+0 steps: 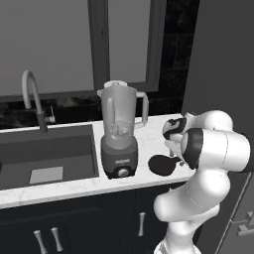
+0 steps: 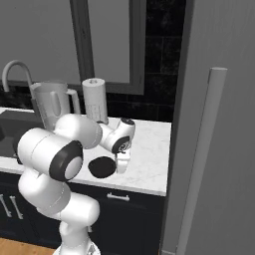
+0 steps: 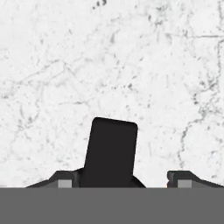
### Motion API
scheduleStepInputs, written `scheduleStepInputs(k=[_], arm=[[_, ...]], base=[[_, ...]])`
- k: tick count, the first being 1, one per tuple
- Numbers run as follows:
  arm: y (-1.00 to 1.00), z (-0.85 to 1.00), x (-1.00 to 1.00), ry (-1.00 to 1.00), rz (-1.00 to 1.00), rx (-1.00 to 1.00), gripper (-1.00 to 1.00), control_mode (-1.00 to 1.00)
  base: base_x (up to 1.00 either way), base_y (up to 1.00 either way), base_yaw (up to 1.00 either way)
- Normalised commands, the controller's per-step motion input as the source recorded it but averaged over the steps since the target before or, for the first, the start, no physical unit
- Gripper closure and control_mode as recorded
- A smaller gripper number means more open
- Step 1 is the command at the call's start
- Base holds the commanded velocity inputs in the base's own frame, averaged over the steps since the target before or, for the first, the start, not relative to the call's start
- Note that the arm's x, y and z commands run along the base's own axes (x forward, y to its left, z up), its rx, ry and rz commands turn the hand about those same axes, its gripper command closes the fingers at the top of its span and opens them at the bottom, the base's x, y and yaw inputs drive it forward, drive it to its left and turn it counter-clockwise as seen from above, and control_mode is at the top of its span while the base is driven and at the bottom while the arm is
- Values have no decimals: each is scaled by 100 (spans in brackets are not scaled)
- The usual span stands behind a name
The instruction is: Close the lid blender by securely placing the lid on top.
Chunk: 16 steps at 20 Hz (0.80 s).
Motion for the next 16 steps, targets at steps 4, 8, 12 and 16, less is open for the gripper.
scheduleStepInputs(k=[4, 8, 12, 16], arm=[[2, -9, 16, 0, -1, 0, -100, -100], [0, -24, 0, 0, 0, -3, -100, -100], [0, -26, 0, 0, 0, -3, 100, -100], [3, -14, 0, 0, 0, -1, 100, -100]], base=[[0, 0, 0], [0, 0, 0], [0, 0, 0], [0, 0, 0]])
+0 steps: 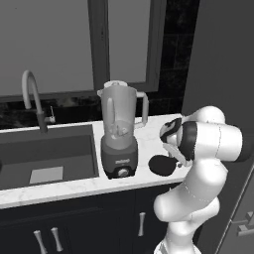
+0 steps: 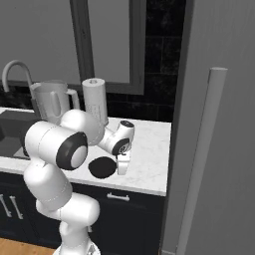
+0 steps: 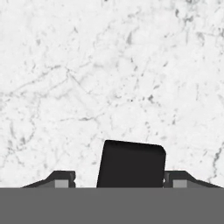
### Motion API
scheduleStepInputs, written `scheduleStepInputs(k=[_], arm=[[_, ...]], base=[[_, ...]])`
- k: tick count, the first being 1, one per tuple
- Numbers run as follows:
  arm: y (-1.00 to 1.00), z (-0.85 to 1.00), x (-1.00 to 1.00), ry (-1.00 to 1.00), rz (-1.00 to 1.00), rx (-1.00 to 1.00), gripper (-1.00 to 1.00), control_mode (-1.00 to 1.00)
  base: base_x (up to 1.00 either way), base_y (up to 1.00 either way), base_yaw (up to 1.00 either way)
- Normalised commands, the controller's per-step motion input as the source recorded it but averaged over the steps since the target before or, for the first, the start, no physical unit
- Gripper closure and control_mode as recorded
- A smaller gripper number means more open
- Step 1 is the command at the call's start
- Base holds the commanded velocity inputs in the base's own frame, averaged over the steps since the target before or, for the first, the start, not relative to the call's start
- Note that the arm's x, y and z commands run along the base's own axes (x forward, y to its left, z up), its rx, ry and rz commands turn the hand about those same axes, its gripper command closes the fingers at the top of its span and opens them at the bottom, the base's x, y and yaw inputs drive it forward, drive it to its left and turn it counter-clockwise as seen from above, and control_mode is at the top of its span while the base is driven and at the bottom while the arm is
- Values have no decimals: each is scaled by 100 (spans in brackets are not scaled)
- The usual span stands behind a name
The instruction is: Close the lid blender by securely placing the lid on top.
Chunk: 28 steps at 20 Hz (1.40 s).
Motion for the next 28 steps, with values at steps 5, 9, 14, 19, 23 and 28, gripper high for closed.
scheduleStepInputs(k=[5, 9, 14, 19, 23, 28], arm=[[1, 0, 0, 0, 0, 0, 100, -100], [0, 0, 0, 0, 0, 0, 100, -100], [0, 9, 0, 0, 0, 4, 100, -100], [0, 34, 0, 0, -6, 10, 100, -100], [0, 53, 0, 0, -14, 13, 100, -100], [0, 63, 0, 0, -22, 14, 100, -100]], base=[[0, 0, 0], [0, 0, 0], [0, 0, 0], [0, 0, 0], [0, 0, 0], [0, 0, 0]])
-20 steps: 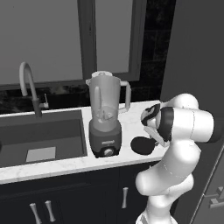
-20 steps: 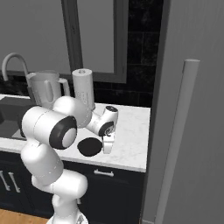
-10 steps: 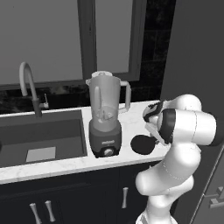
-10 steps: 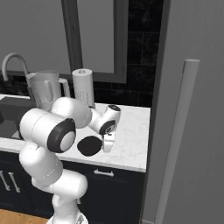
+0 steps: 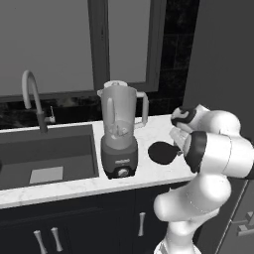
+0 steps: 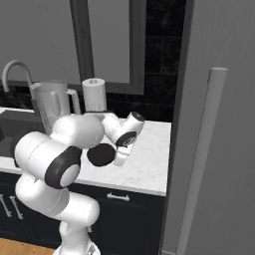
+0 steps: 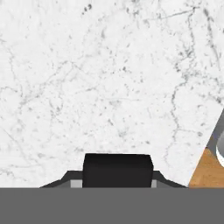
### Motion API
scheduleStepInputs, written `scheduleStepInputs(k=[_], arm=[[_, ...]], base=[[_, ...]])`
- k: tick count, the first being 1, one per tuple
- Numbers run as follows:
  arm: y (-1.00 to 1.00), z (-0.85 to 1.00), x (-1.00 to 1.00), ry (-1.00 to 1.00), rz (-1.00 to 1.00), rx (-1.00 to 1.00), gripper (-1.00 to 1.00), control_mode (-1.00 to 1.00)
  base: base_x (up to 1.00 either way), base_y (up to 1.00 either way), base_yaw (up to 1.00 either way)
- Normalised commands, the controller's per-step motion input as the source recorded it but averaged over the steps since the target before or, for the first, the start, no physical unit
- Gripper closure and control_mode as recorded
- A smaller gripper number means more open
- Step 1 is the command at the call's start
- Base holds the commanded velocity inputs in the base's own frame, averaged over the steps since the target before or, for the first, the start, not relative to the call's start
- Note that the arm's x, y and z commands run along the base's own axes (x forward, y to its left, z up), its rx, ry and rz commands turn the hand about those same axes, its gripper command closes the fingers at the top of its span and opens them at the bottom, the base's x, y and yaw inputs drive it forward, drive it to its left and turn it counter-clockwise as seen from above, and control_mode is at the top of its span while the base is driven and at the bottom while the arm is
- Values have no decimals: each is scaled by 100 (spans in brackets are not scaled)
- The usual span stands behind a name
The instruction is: Close the lid blender by securely placing the lid on top.
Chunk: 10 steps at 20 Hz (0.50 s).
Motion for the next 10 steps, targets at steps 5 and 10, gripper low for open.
scheduleStepInputs(k=[5, 10], arm=[[3, 80, 2, 0, -29, 17, 100, -100], [1, 98, 0, -1, -29, 17, 100, -100]], base=[[0, 0, 0], [0, 0, 0]])
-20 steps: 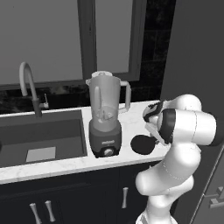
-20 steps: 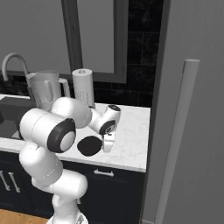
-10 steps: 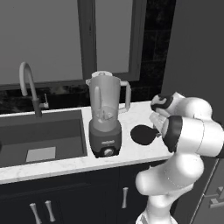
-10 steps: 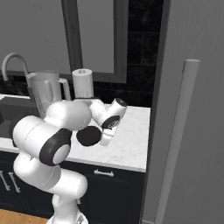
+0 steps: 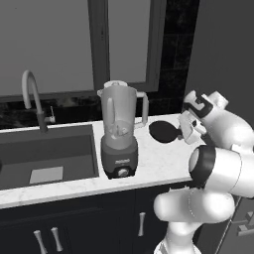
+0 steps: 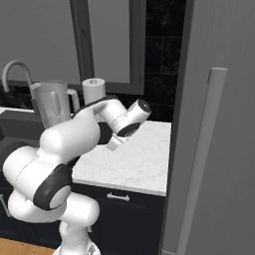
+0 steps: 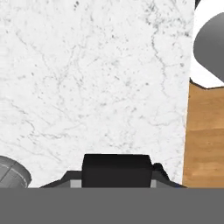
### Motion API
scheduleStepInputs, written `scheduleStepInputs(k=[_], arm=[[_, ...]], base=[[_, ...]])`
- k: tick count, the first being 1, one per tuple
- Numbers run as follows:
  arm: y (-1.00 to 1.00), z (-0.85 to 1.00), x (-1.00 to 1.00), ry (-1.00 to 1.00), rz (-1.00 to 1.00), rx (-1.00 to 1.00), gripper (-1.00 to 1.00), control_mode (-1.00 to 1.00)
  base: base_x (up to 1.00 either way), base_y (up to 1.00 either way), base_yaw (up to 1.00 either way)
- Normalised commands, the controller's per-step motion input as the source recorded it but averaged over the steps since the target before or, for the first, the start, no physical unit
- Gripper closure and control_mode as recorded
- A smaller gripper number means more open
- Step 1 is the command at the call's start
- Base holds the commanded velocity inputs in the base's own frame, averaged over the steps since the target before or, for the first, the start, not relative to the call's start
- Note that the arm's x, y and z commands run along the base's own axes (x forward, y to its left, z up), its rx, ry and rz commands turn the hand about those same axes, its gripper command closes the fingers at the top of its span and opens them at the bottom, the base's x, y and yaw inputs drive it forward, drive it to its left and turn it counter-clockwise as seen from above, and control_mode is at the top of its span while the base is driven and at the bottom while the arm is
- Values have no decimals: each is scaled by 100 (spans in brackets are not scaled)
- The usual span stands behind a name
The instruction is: Close the lid blender by securely placing the lid on top.
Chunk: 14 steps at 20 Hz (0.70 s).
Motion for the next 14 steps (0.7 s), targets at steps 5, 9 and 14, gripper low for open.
scheduleStepInputs(k=[5, 9, 14], arm=[[0, 100, 0, -3, -24, 19, 100, -100], [18, 100, 0, -10, -19, 14, 100, -100], [31, 100, 0, -12, -18, 13, 100, -100]], base=[[0, 0, 0], [0, 0, 0], [0, 0, 0]])
